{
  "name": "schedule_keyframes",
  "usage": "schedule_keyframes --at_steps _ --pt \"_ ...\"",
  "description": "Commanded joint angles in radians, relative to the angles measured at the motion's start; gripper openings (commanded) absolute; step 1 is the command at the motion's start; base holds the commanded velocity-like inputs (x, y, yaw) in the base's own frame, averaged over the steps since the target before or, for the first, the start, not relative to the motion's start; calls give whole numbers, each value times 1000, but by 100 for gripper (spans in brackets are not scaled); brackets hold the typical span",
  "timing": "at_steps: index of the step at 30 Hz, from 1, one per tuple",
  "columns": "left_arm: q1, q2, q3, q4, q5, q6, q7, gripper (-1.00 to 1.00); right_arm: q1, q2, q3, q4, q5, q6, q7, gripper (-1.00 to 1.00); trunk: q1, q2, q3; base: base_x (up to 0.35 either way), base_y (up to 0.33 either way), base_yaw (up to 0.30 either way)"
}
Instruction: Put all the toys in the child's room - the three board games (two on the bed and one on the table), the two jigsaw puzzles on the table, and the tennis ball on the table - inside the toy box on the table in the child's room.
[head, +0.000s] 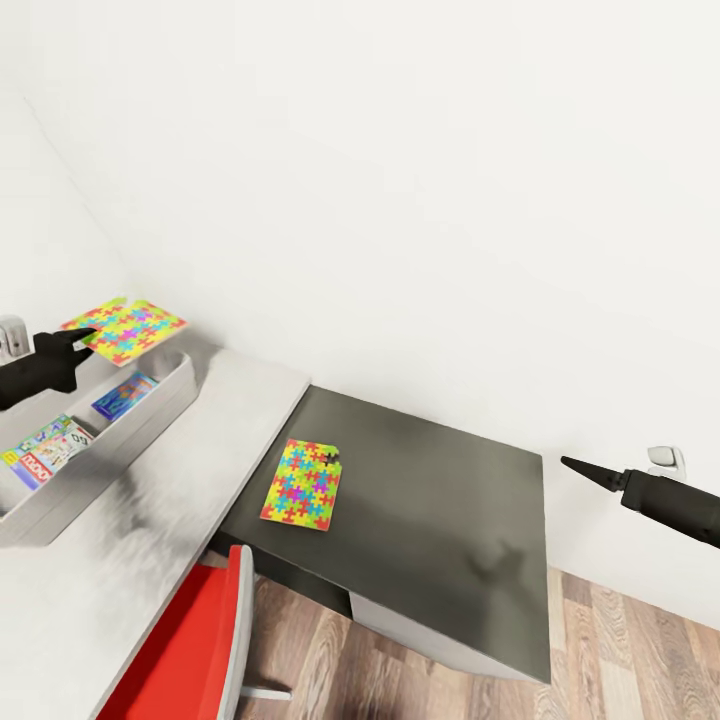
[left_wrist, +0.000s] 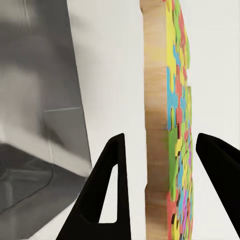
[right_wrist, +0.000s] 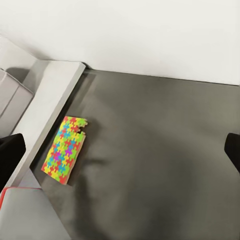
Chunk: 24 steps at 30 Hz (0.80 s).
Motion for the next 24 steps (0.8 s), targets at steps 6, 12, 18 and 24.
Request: schedule_keyframes --at_steps 6,12,18,24 --pt "-61 2 -19 131 -18 -61 10 -100 0 0 -1 0 0 6 5 100 0 -1 -1 0 0 11" --pt "-169 4 -77 284 -146 -102 -2 -100 0 0 -1 0 0 7 7 100 0 -1 -1 0 0 3" --pt "-265 13 -107 391 -259 -154 -13 -100 1 0 0 0 0 7 9 100 0 -1 -1 0 0 0" --pt "-286 49 -114 414 -283 -166 -15 -100 1 0 1 0 0 6 10 100 0 -1 -1 0 0 0"
